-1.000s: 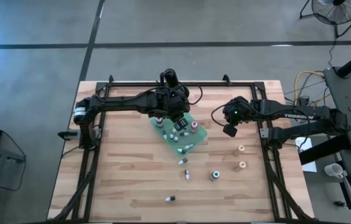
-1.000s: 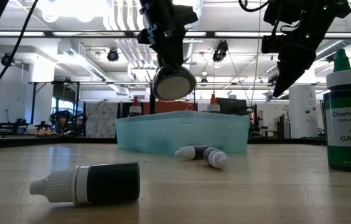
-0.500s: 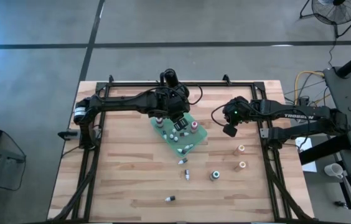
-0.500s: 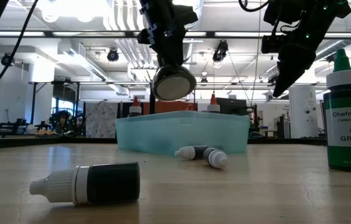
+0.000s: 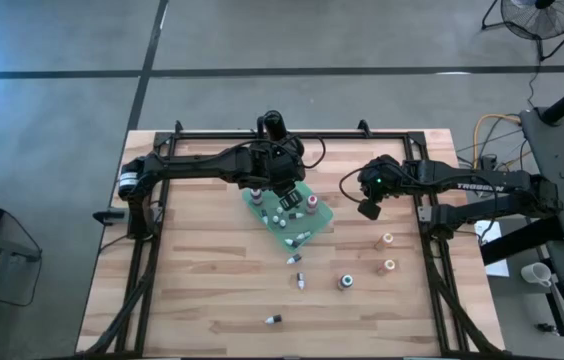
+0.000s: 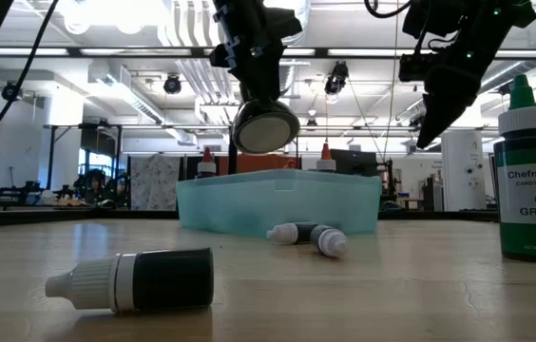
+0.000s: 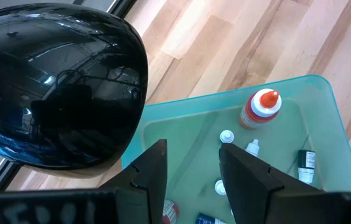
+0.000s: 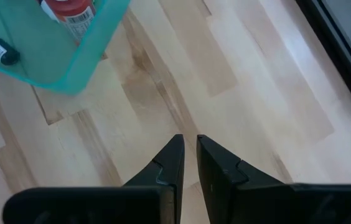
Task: Pick & Place food coloring
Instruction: Put the small black food coloring bottle into the green bin
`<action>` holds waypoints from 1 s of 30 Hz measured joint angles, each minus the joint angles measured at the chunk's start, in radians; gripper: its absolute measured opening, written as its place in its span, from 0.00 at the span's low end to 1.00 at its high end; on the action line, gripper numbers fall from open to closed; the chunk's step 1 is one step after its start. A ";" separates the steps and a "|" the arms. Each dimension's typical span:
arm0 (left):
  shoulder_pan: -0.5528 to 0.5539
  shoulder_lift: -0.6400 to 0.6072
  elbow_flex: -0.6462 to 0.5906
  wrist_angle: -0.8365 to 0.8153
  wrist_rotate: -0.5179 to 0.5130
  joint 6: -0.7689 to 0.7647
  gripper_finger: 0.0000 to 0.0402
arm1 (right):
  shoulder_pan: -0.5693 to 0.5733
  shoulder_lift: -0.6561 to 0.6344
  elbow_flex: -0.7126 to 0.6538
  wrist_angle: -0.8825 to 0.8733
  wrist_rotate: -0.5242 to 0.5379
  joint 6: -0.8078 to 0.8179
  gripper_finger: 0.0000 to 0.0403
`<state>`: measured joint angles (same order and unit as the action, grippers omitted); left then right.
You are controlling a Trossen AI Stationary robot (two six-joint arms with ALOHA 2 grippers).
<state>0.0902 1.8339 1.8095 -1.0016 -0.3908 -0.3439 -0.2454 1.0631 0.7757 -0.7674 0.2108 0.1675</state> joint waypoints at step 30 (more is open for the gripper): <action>-0.107 -0.051 0.001 0.215 0.004 0.317 0.30 | 0.000 0.000 0.000 0.018 -0.009 0.043 0.09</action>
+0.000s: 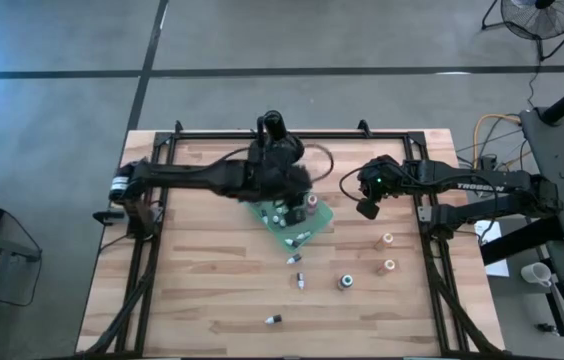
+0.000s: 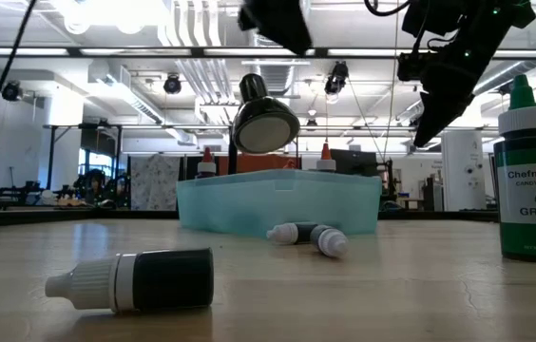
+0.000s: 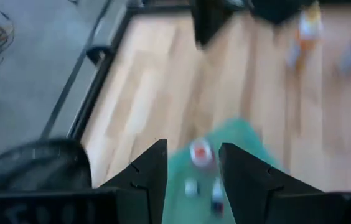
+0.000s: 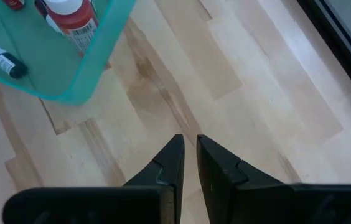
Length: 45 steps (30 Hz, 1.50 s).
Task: Pick & Place food coloring
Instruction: Put the small black food coloring bottle into the green bin
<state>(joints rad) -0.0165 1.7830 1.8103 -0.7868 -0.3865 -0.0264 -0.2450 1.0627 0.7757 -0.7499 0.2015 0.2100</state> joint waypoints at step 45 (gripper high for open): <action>-0.624 -0.039 -0.721 0.719 0.313 -0.774 0.30 | 0.000 0.000 0.000 -0.009 0.000 -0.093 0.09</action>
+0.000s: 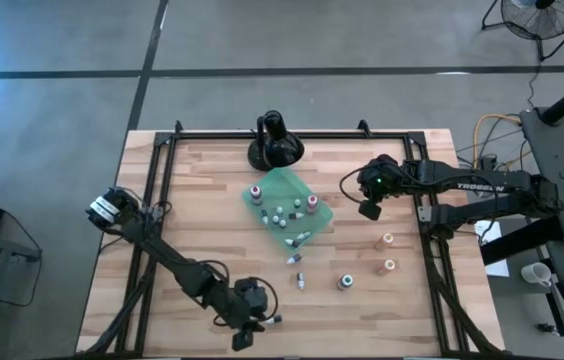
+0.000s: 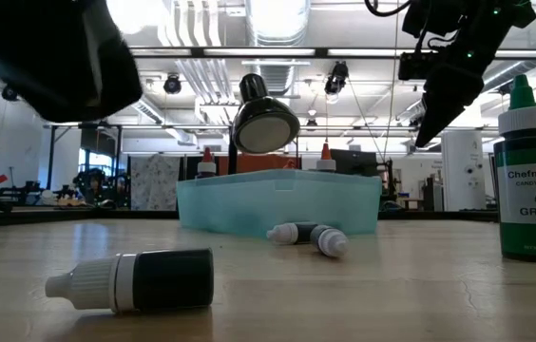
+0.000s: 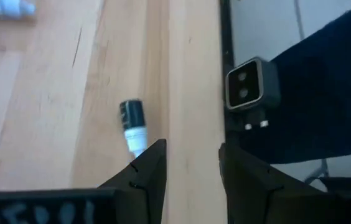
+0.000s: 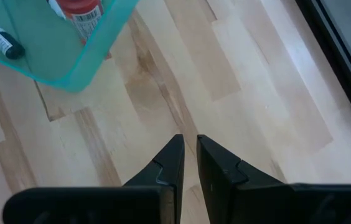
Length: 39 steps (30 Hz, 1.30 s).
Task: Pick & Place food coloring
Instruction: Put the small black food coloring bottle into the green bin
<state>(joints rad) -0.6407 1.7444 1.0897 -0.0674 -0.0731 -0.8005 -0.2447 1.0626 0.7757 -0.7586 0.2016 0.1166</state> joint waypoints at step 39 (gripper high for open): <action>0.090 0.158 0.429 -0.651 0.133 0.016 0.30 | 0.000 0.000 -0.007 0.009 0.002 -0.028 0.09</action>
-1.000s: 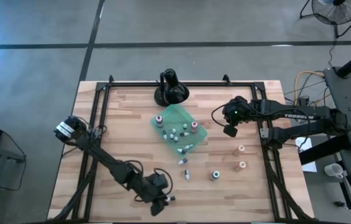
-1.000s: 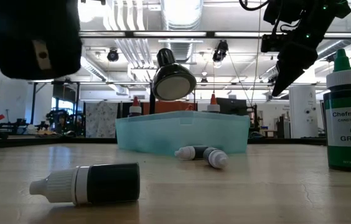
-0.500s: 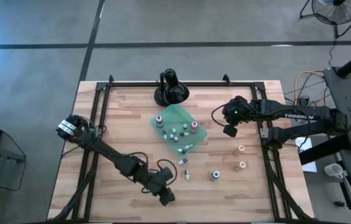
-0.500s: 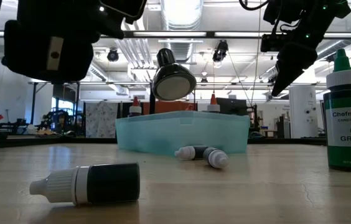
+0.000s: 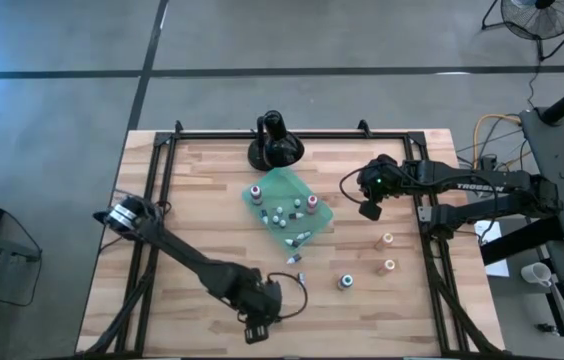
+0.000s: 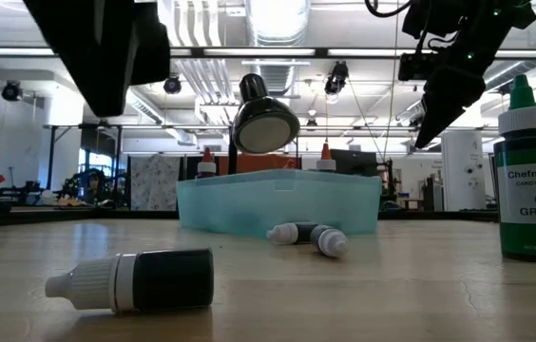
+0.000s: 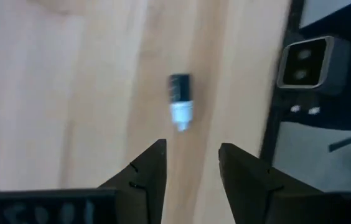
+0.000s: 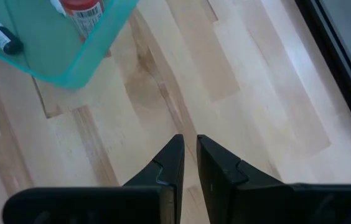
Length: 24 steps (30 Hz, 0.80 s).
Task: Pick & Place food coloring
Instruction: Put the small black food coloring bottle into the green bin
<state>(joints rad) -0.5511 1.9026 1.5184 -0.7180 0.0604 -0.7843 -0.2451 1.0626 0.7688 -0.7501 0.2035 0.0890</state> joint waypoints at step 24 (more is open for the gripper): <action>-0.048 0.137 0.031 0.046 -0.093 -0.159 0.30 | 0.000 0.000 -0.017 -0.003 0.000 -0.074 0.09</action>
<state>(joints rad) -0.5992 2.0399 1.5490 -0.6720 -0.0330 -0.9436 -0.2451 1.0630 0.7513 -0.7528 0.2039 0.0147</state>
